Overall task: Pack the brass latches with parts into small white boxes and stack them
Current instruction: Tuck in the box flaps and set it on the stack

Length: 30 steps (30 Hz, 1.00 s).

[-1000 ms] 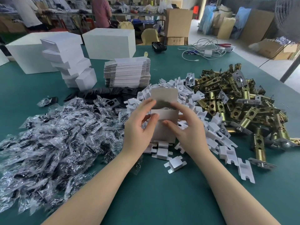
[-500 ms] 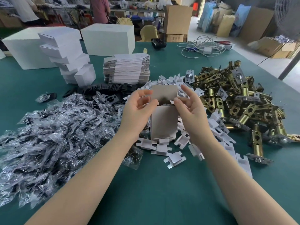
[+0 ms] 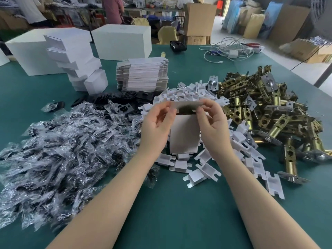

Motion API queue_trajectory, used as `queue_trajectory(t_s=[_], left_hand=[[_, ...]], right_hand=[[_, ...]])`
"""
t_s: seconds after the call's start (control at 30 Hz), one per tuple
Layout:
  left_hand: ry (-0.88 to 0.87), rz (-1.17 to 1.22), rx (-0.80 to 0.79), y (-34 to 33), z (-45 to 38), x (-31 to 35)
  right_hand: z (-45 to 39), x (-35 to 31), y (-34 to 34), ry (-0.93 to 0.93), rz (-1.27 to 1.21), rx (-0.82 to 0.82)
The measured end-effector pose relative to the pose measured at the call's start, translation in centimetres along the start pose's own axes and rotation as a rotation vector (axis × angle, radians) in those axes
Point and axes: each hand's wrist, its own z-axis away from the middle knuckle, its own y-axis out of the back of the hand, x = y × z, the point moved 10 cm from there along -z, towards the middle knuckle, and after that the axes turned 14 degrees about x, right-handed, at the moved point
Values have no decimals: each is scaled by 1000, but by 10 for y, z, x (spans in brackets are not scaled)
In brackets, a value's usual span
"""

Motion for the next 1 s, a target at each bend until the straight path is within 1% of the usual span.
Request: queue_trajectory(t_s=[0.1,0.17,0.27,0.37,0.43,0.6,0.8,0.87,1.0], left_hand=[[-90,-38,-14,-2,5,6],[-119,-39,-38,-3,7,9],[-94,20,-76,-5,10,12],[-77,49,-63,-3,9,13],[-81,29,-46,-3,8,12],[-99,-8,-62,-5,9,11],[-183,-107,-95,-5,10,11],[-193,-119,-83,-5,11,14],[-125,-33,-41,-2,9,14]], right_hand=[[3,-3,4,27,26,-12],[5,-1,4,15,3,-35],[6,-4,6,38,-3,-35],[6,-5,6,49,12,-41],[4,-4,7,57,36,-49],[3,-1,5,48,59,-93],[7,-6,2,122,80,-149],[7,-6,4,125,87,-125],[6,-10,6,102,38,-55]])
